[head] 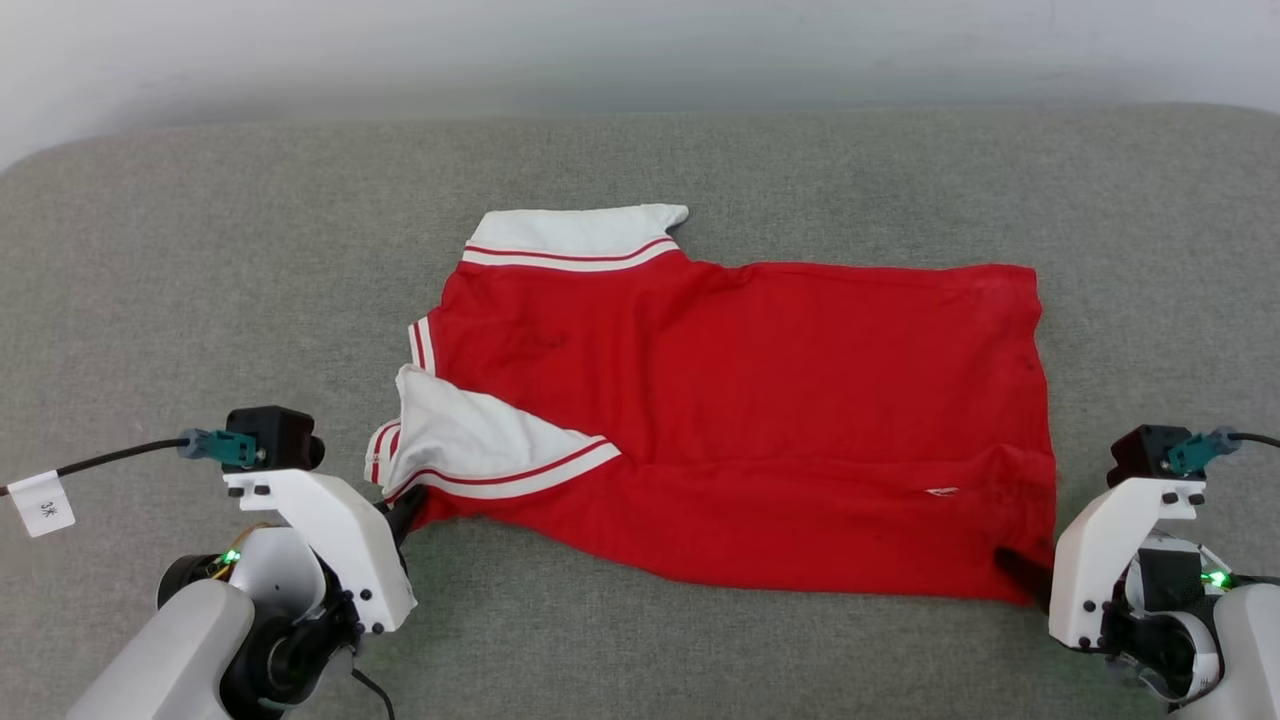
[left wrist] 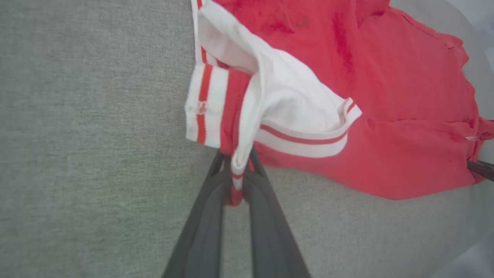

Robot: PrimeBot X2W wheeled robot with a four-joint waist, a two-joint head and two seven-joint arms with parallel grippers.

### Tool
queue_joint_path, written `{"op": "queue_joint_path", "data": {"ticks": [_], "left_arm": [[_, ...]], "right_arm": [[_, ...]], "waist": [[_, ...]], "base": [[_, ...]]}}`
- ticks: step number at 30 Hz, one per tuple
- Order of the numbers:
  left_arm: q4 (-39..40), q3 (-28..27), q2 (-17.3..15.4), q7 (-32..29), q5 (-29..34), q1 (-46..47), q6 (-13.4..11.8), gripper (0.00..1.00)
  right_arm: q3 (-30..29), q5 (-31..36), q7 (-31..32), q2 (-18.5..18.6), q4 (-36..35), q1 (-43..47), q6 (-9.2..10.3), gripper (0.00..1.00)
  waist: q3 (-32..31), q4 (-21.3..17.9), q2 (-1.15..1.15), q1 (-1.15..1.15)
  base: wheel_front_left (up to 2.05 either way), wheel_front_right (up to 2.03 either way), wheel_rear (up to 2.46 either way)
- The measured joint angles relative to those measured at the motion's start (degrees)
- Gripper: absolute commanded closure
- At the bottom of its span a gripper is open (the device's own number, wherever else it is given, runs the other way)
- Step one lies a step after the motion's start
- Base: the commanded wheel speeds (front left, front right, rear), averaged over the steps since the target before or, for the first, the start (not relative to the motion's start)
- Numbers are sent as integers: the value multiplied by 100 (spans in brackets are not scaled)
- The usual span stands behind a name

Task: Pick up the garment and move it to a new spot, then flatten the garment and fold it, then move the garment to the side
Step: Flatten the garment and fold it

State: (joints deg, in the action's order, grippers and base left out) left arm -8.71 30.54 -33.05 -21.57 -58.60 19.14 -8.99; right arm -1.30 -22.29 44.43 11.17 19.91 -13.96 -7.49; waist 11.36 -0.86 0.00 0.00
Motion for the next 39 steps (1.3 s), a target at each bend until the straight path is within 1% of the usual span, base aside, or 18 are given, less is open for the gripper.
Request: {"op": "queue_joint_path", "data": {"ticks": [1,5,9,15,20,27,31,32,33,34,35,39], "left_arm": [[-2,1,8,3,0,-1,-9,100],[-27,10,64,40,-12,-19,-15,100],[-116,-19,127,108,-107,-164,-62,100],[-220,-58,202,260,-175,-394,-80,100],[-234,-81,191,368,-272,-823,-140,100],[54,-147,30,396,-379,-1381,-363,100],[63,-91,44,259,-492,-1497,-357,100],[30,-80,73,266,-498,-1512,-354,100],[-11,-70,86,308,-465,-1512,-354,63],[-51,-71,98,328,-455,-1504,-354,0],[-102,-78,126,390,-439,-1496,-352,0],[-247,-158,225,762,-292,-1316,-294,0]], "right_arm": [[12,-4,9,2,37,-27,3,100],[135,-59,-2,-3,107,-128,9,100],[277,-136,-64,67,102,-130,9,100],[589,-304,-216,169,-18,-47,-1,100],[784,-458,-274,270,-138,197,-1,100],[771,-654,-279,401,-339,603,-1,100],[677,-654,-263,409,-290,820,-1,100],[650,-659,-282,402,-263,861,-1,92],[650,-648,-364,404,-263,892,-1,6],[648,-641,-464,407,-265,923,-1,0],[660,-638,-570,405,-268,947,-1,0],[664,-546,-1400,394,-370,990,-1,0]], "waist": [[19,12,0,0],[3,3,0,0],[-154,-27,0,0],[-518,-39,0,0],[-903,-21,0,0],[-1265,57,0,0],[-1278,75,0,0],[-1274,64,0,0],[-1267,49,0,0],[-1259,35,0,0],[-1251,19,0,0],[-1241,-72,0,0]], "base": [[0,0,0],[0,0,0],[0,0,0],[0,0,0],[0,0,0],[0,0,0],[0,0,0],[0,0,0],[0,0,0],[0,0,0],[0,0,0],[0,0,0]]}}
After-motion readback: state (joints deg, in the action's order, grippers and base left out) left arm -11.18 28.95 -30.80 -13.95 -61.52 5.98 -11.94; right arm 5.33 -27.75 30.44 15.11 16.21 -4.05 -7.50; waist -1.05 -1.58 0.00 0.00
